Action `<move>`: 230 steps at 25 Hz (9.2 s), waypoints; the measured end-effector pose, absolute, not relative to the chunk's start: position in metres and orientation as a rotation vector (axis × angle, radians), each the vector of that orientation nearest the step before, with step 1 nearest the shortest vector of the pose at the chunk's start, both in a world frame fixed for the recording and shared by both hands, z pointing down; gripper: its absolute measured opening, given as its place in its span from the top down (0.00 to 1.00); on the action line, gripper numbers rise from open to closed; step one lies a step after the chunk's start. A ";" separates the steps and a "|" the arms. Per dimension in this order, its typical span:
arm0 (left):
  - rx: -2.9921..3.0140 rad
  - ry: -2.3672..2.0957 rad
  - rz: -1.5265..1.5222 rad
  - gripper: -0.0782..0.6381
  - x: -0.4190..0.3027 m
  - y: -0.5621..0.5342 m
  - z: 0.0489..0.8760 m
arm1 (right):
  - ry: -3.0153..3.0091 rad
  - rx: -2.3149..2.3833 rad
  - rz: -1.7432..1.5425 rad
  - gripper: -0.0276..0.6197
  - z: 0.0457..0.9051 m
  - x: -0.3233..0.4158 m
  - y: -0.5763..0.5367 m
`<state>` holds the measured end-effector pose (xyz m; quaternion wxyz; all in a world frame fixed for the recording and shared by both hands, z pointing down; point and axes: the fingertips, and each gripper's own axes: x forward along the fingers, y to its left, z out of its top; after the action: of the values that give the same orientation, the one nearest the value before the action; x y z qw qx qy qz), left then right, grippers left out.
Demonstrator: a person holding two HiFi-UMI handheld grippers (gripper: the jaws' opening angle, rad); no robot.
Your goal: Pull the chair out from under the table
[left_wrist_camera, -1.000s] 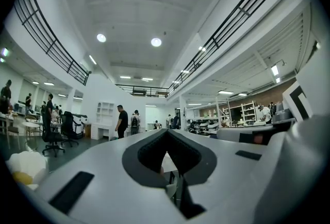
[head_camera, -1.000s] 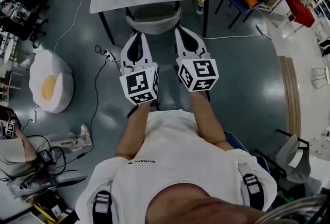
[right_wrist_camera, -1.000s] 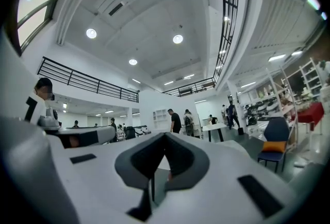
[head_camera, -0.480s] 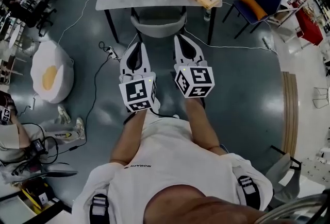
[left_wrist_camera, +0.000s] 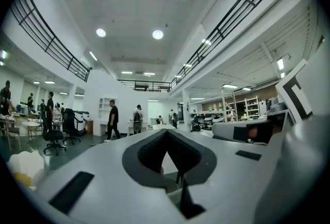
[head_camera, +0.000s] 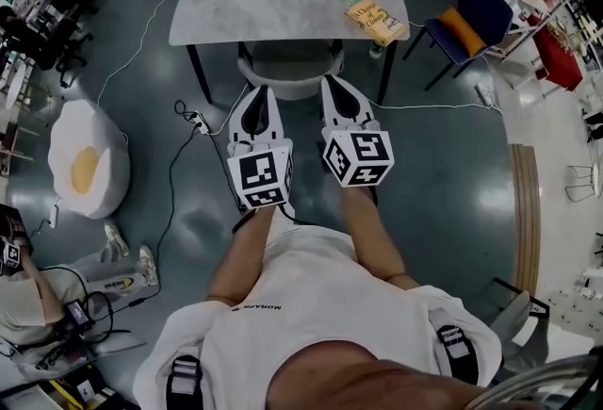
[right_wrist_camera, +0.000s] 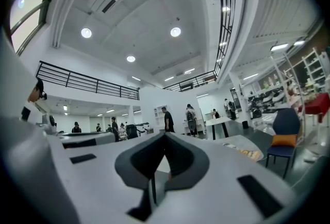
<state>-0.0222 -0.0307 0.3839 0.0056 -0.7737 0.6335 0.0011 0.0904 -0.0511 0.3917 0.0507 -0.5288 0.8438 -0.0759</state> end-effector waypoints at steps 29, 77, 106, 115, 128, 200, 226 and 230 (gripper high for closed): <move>-2.631 1.728 -0.205 0.89 -0.079 -0.249 0.405 | 2.547 -1.850 -0.288 0.95 0.403 0.026 -0.252; -2.460 0.386 -1.675 0.53 -0.011 -0.299 0.730 | 4.278 -0.647 0.354 0.56 0.732 0.046 -0.299; -2.144 0.088 -1.858 0.57 -0.013 -0.291 0.867 | 4.498 -0.174 0.657 0.52 0.875 0.044 -0.286; -2.101 0.075 -1.876 0.78 -0.013 -0.283 0.878 | 4.465 -0.136 0.934 0.83 0.884 0.044 -0.283; -2.090 0.075 -1.881 0.80 -0.016 -0.278 0.872 | 4.481 -0.122 0.890 0.86 0.879 0.041 -0.275; -2.106 -0.043 -1.944 0.80 -0.010 -0.013 0.864 | 4.524 -0.076 0.738 0.86 0.871 0.048 -0.008; -2.119 -0.108 -1.974 0.80 -0.004 0.028 0.861 | 4.528 0.049 0.755 0.85 0.870 0.053 0.032; -2.124 -0.077 -1.983 0.80 -0.005 0.027 0.860 | 4.539 0.058 0.747 0.85 0.870 0.053 0.032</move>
<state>-0.0049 0.0272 0.8604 0.1169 -0.7257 -0.0265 -0.6775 0.0529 0.0317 0.8701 -0.6666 0.0094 0.7355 0.1211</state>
